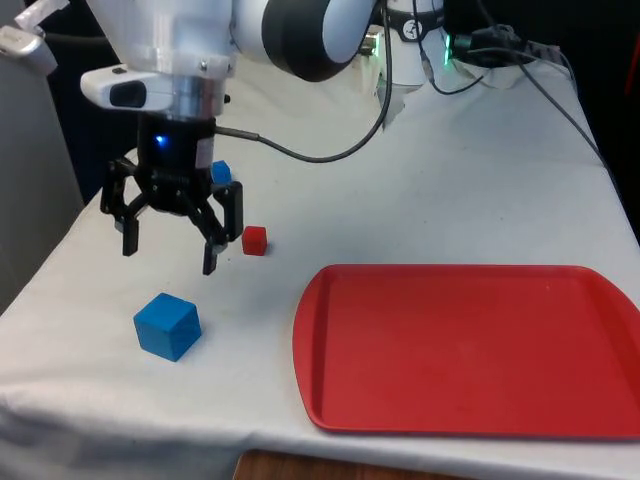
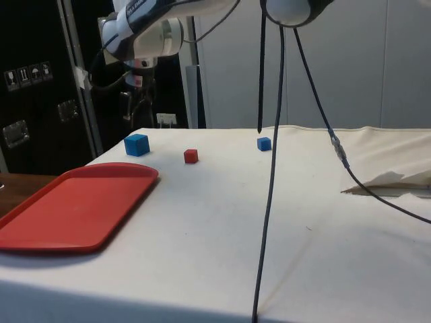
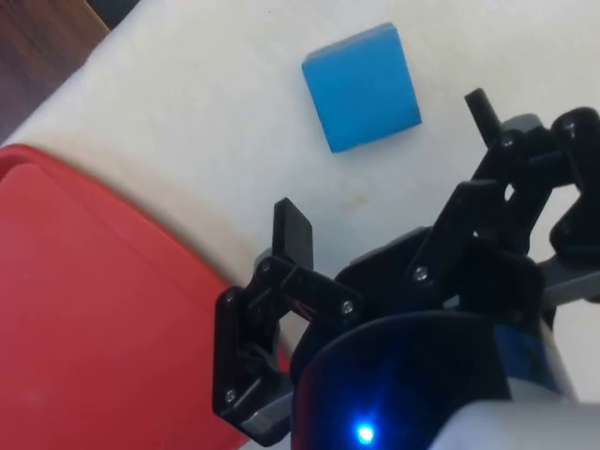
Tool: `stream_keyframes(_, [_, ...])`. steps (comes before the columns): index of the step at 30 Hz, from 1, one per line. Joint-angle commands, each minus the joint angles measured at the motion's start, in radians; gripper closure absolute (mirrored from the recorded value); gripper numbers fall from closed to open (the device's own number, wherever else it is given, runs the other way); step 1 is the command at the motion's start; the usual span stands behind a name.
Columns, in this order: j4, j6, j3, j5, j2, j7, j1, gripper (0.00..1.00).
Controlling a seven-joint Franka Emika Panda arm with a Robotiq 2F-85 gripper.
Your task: Pick up the largest block and place it onto the tray.
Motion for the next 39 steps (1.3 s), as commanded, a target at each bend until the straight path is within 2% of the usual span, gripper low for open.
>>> stream_keyframes(1, [0.059,-0.015,0.009,0.006,0.029,0.019,-0.022,0.0])
stream_keyframes(8, [0.076,-0.011,0.008,0.067,0.058,0.007,-0.028,0.0])
stream_keyframes(9, [0.018,0.0,0.0,0.073,0.032,-0.017,-0.008,0.0])
stream_keyframes(10, [0.078,-0.011,0.007,0.075,0.063,0.005,-0.028,0.0])
stream_keyframes(17, [0.096,0.006,0.003,0.115,0.099,-0.003,-0.033,0.0])
stream_keyframes(18, [0.036,0.019,0.0,0.124,0.073,-0.029,-0.014,0.0])
stream_keyframes(19, [0.098,0.008,0.002,0.119,0.103,-0.004,-0.034,0.0])
stream_keyframes(26, [0.11,0.026,0.002,0.134,0.129,-0.009,-0.042,0.0])
stream_keyframes(27, [0.046,0.036,-0.001,0.139,0.099,-0.035,-0.021,0.0])
stream_keyframes(28, [0.111,0.028,0.003,0.136,0.133,-0.01,-0.043,0.0])
stream_keyframes(35, [0.121,0.049,-0.001,0.169,0.161,-0.027,-0.05,0.0])
stream_keyframes(36, [0.06,0.06,-0.001,0.176,0.134,-0.054,-0.031,0.0])
stream_keyframes(37, [0.122,0.052,0.0,0.172,0.163,-0.028,-0.051,0.0])
stream_keyframes(39, [0.123,0.06,-0.003,0.184,0.165,-0.034,-0.052,0.0])
